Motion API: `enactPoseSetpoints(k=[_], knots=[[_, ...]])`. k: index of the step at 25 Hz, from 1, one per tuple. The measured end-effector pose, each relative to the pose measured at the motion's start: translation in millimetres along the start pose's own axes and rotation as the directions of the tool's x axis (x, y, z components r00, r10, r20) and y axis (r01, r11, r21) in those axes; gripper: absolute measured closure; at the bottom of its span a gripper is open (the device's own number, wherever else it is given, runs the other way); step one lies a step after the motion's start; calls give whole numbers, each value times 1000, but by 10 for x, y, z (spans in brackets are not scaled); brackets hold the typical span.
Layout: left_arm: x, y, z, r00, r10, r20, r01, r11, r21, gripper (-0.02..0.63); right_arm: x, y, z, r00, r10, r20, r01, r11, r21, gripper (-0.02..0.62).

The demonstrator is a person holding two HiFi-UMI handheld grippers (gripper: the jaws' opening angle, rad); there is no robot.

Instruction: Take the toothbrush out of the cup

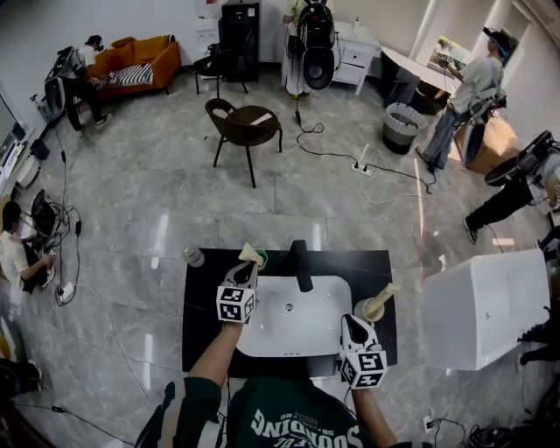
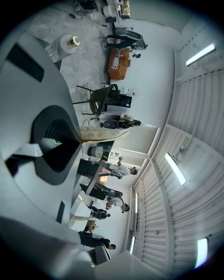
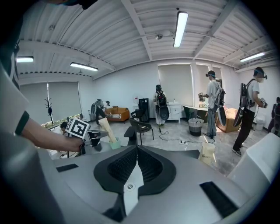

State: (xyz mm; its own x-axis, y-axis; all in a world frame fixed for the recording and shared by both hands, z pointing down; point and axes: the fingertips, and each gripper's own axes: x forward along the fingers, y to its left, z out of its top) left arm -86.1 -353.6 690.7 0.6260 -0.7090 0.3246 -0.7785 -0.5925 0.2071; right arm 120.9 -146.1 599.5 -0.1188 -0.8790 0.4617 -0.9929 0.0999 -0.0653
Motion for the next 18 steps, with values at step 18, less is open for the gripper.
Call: enactPoseSetpoints(k=[18], knots=[[-340, -168, 632, 992, -9, 129, -1, 997, 75, 598, -67, 46, 64, 999, 35, 37, -34, 999, -14, 554]])
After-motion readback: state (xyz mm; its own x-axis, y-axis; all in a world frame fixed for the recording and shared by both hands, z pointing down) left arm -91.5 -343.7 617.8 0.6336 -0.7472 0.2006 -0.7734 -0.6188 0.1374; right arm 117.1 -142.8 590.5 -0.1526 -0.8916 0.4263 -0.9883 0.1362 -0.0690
